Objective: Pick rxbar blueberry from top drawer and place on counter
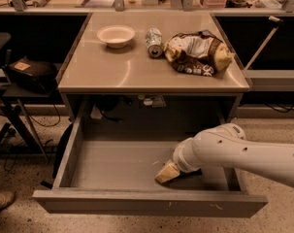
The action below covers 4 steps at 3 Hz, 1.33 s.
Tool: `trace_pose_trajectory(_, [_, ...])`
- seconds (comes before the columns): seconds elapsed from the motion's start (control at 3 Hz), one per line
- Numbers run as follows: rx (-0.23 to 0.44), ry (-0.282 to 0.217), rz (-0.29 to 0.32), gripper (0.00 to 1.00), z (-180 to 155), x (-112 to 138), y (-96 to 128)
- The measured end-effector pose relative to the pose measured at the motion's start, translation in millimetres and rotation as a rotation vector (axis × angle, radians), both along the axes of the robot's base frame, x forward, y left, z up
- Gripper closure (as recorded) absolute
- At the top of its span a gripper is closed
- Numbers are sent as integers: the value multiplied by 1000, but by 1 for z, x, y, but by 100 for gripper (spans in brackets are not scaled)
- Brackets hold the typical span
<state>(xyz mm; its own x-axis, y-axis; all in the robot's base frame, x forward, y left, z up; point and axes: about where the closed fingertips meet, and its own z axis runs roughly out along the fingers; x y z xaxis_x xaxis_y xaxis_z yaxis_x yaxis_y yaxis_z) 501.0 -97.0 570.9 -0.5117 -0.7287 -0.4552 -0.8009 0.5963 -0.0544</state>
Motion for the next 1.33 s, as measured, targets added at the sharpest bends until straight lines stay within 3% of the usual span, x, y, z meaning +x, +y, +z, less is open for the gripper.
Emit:
trace_pose_trajectory(0.33, [0,0,0,100,9,0,0])
trace_pose_trajectory(1.0, [0,0,0,100,22,-2,5])
trace_pose_trajectory(1.33, [-30,-123,17,100,66,17,10])
